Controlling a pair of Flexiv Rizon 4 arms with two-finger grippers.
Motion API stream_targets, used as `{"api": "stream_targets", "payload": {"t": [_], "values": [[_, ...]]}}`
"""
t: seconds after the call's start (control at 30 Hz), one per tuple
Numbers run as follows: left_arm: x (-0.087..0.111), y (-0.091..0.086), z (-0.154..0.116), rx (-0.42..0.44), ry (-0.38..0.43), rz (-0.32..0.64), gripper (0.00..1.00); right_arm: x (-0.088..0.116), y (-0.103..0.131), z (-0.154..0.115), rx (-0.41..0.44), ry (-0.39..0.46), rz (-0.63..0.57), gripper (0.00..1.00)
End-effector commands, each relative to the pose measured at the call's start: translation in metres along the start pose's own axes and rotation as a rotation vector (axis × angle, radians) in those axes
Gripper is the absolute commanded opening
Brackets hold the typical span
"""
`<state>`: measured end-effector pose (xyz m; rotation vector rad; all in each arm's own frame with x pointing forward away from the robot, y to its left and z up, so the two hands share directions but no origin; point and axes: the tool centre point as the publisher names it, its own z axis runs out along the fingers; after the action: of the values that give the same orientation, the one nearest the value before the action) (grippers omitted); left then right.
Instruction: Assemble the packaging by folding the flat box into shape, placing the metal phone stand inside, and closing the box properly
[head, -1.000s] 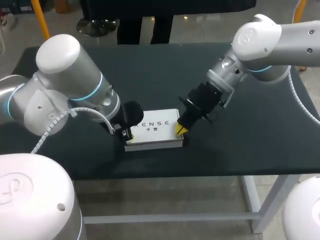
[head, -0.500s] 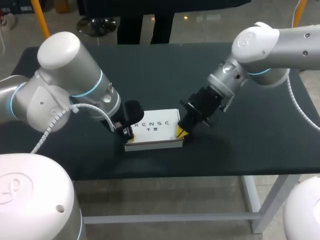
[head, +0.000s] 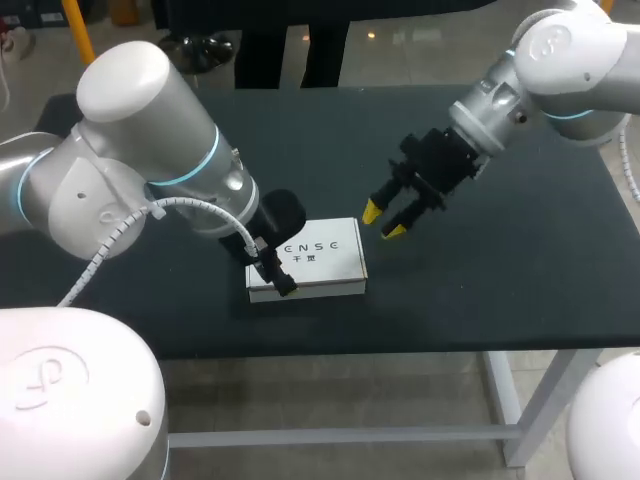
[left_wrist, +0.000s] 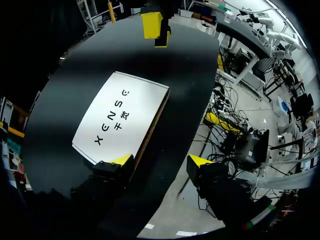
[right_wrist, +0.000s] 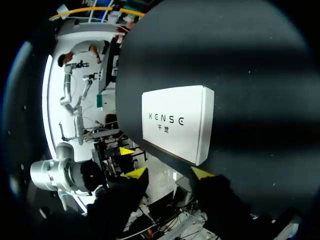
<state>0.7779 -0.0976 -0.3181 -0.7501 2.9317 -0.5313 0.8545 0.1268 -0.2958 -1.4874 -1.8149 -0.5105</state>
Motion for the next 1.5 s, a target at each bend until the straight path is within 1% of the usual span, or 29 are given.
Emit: {"api": "stream_targets", "payload": {"t": [0.03,0.1,0.17,0.2,0.67,0.7,0.73,0.77,0.8,0.83,0.87,0.9,0.93,0.97,1.0,1.03,1.07,1.1,1.13,1.27,1.33,1.4,1.47,1.5], "values": [[0.017,-0.005,-0.009,-0.028,-0.005,-0.102,1.0,-0.003,-0.022,-0.031,-0.173,-0.001,-0.048,1.0],[0.023,-0.006,-0.009,-0.039,0.051,-0.19,1.0,-0.004,-0.023,-0.04,-0.227,-0.03,-0.09,1.0],[0.027,-0.007,-0.008,-0.038,0.111,-0.284,1.0,-0.006,-0.024,-0.049,-0.243,-0.055,-0.128,1.0],[0.027,-0.007,-0.008,-0.038,0.111,-0.284,1.0,-0.008,-0.023,-0.055,-0.269,-0.068,-0.127,1.0],[0.027,-0.007,-0.008,-0.038,0.111,-0.284,1.0,-0.008,-0.023,-0.055,-0.269,-0.068,-0.127,1.0],[0.027,-0.007,-0.008,-0.038,0.111,-0.284,1.0,-0.017,-0.024,-0.056,-0.263,-0.057,-0.18,1.0],[0.029,-0.008,-0.004,-0.046,0.093,-0.323,1.0,-0.024,-0.026,-0.058,-0.279,-0.07,-0.228,1.0],[0.03,-0.01,-0.001,-0.023,0.091,-0.396,1.0,-0.03,-0.026,-0.062,-0.324,-0.101,-0.256,1.0],[0.031,-0.011,-0.001,-0.008,0.09,-0.419,1.0,-0.035,-0.027,-0.066,-0.35,-0.117,-0.293,1.0],[0.034,-0.011,0.0,-0.018,0.073,-0.438,1.0,-0.039,-0.027,-0.069,-0.362,-0.126,-0.35,1.0],[0.037,-0.011,0.001,-0.001,0.043,-0.485,1.0,-0.044,-0.027,-0.072,-0.38,-0.147,-0.372,1.0],[0.04,-0.013,0.002,0.0,0.042,-0.501,1.0,-0.048,-0.026,-0.075,-0.41,-0.163,-0.392,1.0],[0.044,-0.013,0.003,-0.008,0.049,-0.509,1.0,-0.052,-0.026,-0.078,-0.417,-0.164,-0.449,1.0],[0.047,-0.014,0.003,0.0,0.027,-0.542,1.0,-0.057,-0.025,-0.081,-0.437,-0.176,-0.473,1.0],[0.049,-0.016,0.005,0.0,0.025,-0.557,1.0,-0.06,-0.023,-0.083,-0.471,-0.194,-0.482,1.0],[0.053,-0.016,0.007,-0.013,0.028,-0.563,1.0,-0.063,-0.022,-0.085,-0.477,-0.199,-0.514,1.0],[0.055,-0.017,0.008,-0.016,0.012,-0.588,1.0,-0.067,-0.021,-0.087,-0.49,-0.204,-0.538,1.0],[0.057,-0.018,0.011,-0.029,0.012,-0.594,1.0,-0.072,-0.017,-0.09,-0.518,-0.22,-0.538,1.0],[0.06,-0.018,0.013,-0.034,0.012,-0.602,1.0,-0.076,-0.015,-0.092,-0.531,-0.231,-0.564,1.0],[0.068,-0.018,0.021,-0.054,-0.02,-0.672,1.0,-0.086,-0.015,-0.098,-0.571,-0.263,-0.632,1.0],[0.069,-0.018,0.026,-0.061,-0.035,-0.705,1.0,-0.091,-0.014,-0.103,-0.579,-0.292,-0.679,1.0],[0.07,-0.017,0.032,-0.069,-0.057,-0.736,1.0,-0.095,-0.009,-0.111,-0.554,-0.306,-0.67,1.0],[0.07,-0.016,0.039,-0.068,-0.093,-0.773,1.0,-0.095,-0.009,-0.111,-0.554,-0.306,-0.67,1.0],[0.069,-0.015,0.043,-0.073,-0.076,-0.776,1.0,-0.095,-0.009,-0.111,-0.554,-0.306,-0.67,1.0]]}}
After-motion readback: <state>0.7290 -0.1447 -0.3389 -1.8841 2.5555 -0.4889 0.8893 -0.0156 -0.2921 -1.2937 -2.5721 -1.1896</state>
